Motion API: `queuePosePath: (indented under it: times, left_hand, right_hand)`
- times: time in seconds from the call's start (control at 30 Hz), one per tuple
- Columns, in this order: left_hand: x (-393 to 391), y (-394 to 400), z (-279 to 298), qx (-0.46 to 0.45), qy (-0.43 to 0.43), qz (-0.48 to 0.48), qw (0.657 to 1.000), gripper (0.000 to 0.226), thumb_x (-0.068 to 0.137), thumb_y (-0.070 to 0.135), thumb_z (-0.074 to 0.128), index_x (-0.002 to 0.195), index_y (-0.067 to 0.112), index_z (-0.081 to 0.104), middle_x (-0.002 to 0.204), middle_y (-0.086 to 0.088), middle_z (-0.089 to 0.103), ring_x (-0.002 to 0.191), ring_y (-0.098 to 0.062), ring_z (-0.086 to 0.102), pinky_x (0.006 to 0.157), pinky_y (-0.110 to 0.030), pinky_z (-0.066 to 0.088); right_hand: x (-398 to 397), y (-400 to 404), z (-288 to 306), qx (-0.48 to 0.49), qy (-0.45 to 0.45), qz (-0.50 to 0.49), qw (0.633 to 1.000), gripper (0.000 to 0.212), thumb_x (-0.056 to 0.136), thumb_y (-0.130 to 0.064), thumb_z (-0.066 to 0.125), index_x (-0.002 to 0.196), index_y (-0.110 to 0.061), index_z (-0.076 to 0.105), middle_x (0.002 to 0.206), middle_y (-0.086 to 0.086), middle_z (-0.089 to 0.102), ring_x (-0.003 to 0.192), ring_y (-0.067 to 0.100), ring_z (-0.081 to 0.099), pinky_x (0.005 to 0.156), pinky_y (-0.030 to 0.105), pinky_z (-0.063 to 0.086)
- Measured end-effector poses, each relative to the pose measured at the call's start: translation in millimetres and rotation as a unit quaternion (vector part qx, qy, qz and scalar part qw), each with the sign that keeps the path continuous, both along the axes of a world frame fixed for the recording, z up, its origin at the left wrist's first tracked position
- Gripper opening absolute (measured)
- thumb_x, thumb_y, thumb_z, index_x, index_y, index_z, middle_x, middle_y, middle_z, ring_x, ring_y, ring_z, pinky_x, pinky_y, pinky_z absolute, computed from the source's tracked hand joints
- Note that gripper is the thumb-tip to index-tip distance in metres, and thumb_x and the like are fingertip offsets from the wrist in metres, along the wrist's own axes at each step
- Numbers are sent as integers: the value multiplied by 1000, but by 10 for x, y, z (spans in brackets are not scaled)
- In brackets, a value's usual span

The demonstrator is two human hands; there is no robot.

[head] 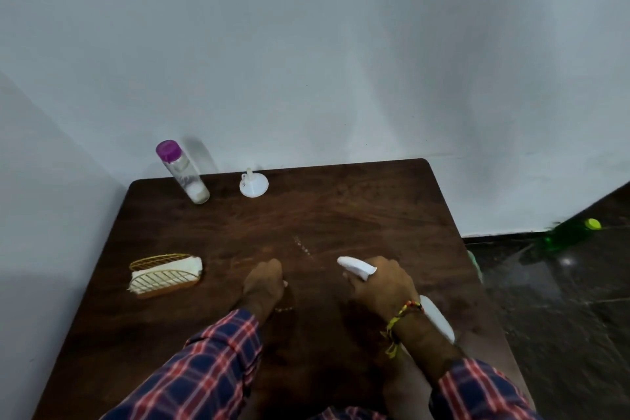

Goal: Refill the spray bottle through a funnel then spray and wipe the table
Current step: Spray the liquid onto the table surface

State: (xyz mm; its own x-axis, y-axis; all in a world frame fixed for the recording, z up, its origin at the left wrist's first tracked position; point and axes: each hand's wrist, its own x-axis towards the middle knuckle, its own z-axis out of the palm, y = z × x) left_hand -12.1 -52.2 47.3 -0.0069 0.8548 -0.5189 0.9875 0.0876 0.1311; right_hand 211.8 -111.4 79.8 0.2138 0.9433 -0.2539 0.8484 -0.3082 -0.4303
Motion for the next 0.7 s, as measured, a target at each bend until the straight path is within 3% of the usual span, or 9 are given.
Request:
queuePosePath:
  times: [0.1, 0.2, 0.27, 0.37, 0.5, 0.6, 0.7]
  left_hand:
    - [180, 91, -8, 3, -31, 24, 999, 53, 89, 35, 65, 132, 10, 47, 140, -12, 49, 130, -26, 46, 108, -35, 39]
    - [374, 133, -91, -46, -23, 33, 998, 89, 82, 37, 73, 149, 4, 26, 158, -20, 21, 147, -34, 19, 120, -39, 22]
    - [485, 157, -158, -84, -4, 40, 996, 88, 75, 38, 79, 145, 9, 35, 158, -20, 21, 146, -34, 21, 119, -42, 24]
    - [582, 218, -220, -124, 15, 40, 991, 88, 69, 32, 85, 142, 12, 39, 157, -21, 23, 145, -36, 22, 118, -45, 26]
    - [579, 346, -241, -134, 8, 46, 990, 75, 66, 25, 87, 130, 12, 50, 146, -19, 41, 139, -35, 34, 112, -44, 36]
    - [572, 384, -299, -146, 25, 50, 988, 73, 69, 22, 86, 131, 12, 49, 147, -19, 41, 140, -36, 33, 112, -44, 36]
    - [578, 426, -340, -162, 28, 36, 986, 85, 70, 24, 86, 140, 8, 39, 154, -21, 30, 146, -37, 20, 116, -44, 28]
  right_hand:
    - [242, 166, -16, 71, 115, -61, 989, 31, 78, -45, 72, 99, -23, 70, 92, -3, 72, 92, 22, 69, 79, 34, 55]
    - [462, 373, 41, 126, 205, -87, 967, 26, 79, -28, 78, 92, -16, 60, 80, -2, 66, 79, 19, 67, 71, 35, 56]
    - [562, 558, 89, 172, 265, -83, 945, 25, 79, -22, 80, 89, -13, 60, 75, 0, 63, 72, 16, 64, 64, 26, 55]
    - [634, 886, 147, 207, 345, -86, 912, 24, 77, -14, 83, 87, -3, 64, 76, 13, 63, 70, 18, 62, 63, 25, 53]
    - [625, 1427, 135, 203, 418, -112, 878, 30, 69, -3, 86, 83, 12, 63, 72, 11, 61, 68, 10, 59, 62, 18, 49]
    - [601, 1914, 57, 168, 434, -123, 877, 26, 66, -1, 87, 82, 8, 68, 74, 17, 65, 71, 14, 61, 63, 20, 49]
    - [599, 2352, -52, 125, 422, -113, 891, 21, 65, 5, 82, 78, -3, 68, 72, 6, 63, 67, 16, 57, 62, 26, 44]
